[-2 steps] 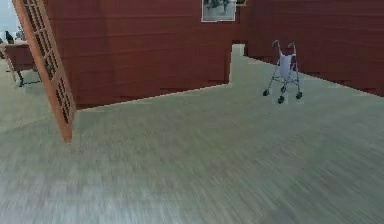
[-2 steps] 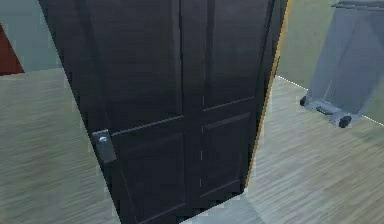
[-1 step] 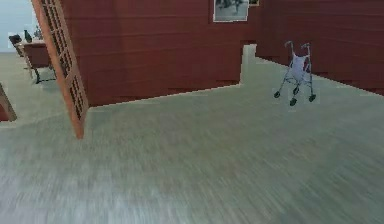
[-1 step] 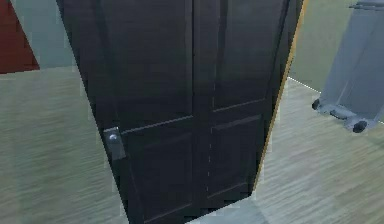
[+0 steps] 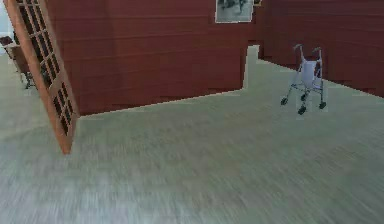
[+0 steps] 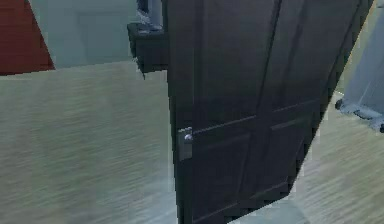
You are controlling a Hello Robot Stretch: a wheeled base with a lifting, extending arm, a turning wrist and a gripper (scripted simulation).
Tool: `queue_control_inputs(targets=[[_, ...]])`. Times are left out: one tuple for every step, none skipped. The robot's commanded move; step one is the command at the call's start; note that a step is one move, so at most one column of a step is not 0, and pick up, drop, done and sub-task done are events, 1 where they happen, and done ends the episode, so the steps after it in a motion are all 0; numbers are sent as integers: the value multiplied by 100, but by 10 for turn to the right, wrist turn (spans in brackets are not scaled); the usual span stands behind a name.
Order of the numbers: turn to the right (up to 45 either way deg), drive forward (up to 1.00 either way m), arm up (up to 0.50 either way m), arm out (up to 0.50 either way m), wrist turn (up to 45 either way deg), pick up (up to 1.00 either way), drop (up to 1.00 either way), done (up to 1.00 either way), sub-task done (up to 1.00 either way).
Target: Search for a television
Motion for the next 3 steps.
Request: queue_control_inputs(targets=[[450,0,0,0,0,0,0,0,0],[0,100,0,0,0,0,0,0,0],[180,0,0,0,0,0,0,0,0]])
